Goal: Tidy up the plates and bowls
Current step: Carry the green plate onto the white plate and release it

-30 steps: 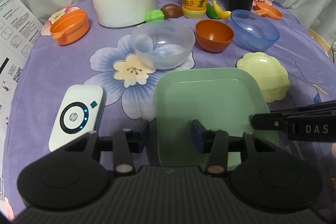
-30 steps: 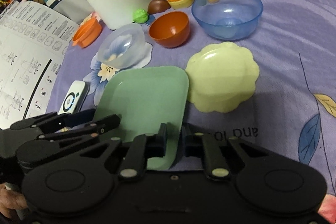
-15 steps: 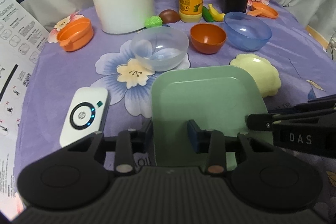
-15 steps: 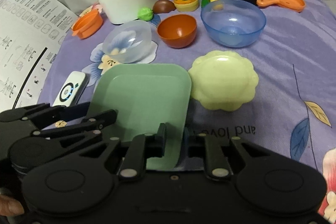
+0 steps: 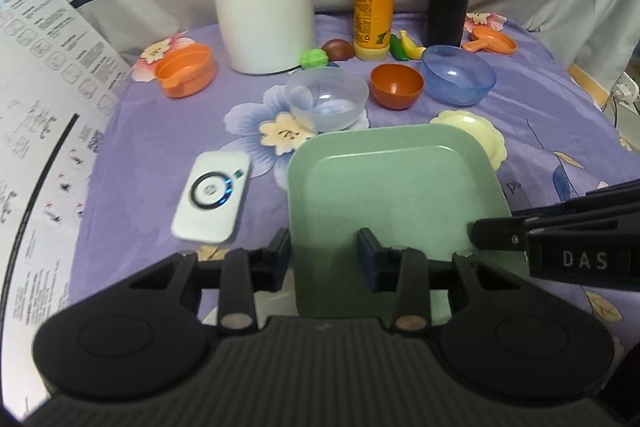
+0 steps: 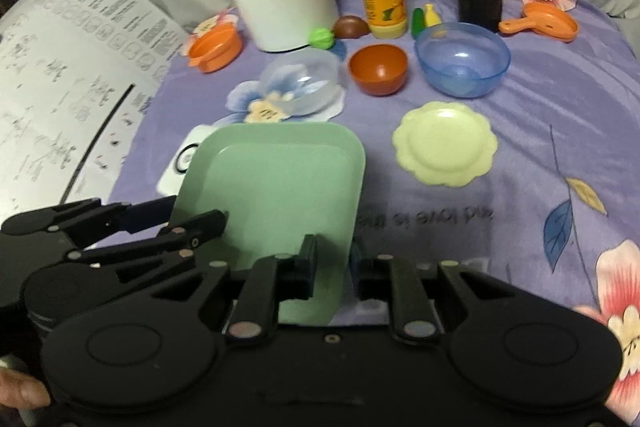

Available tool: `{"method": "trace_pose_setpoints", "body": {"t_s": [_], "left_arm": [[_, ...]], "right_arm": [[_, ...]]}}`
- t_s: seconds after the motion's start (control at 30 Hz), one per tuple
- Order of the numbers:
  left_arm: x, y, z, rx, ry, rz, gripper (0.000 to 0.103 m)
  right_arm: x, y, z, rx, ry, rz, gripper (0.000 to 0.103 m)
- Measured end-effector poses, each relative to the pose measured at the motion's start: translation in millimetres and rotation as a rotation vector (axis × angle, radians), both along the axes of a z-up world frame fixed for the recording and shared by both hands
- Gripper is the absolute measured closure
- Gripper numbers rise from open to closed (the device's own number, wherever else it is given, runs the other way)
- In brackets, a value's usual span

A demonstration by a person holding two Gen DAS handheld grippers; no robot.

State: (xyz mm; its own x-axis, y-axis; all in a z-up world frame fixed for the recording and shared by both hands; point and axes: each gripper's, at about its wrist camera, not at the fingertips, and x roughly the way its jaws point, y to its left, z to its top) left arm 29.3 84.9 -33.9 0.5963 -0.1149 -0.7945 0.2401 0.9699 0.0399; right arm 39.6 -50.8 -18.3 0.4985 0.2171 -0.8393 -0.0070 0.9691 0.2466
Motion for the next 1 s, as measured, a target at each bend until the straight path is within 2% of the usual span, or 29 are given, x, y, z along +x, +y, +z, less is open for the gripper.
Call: {"method": "trace_pose_setpoints", "body": {"t_s": [0.23,0.53,1.0], "left_arm": [[-33.3,25.2,10.2,0.010,-0.015,0.025,0.067],[-69.7,58.3,-2.9,0.007,0.029,0.058,0.067],[-81.4,77.2,-28.1,-0.006,0.089,0.071,0.067]], "right_arm": [[-24.0,24.4,12.4,0.024,0.005,0.053,0.084],[-45.4,53.7,2.9,0.055,0.070,0.119,0.084],[-53.9,76.8,-18.3,0.044,0.149,0.169,0.084]]}}
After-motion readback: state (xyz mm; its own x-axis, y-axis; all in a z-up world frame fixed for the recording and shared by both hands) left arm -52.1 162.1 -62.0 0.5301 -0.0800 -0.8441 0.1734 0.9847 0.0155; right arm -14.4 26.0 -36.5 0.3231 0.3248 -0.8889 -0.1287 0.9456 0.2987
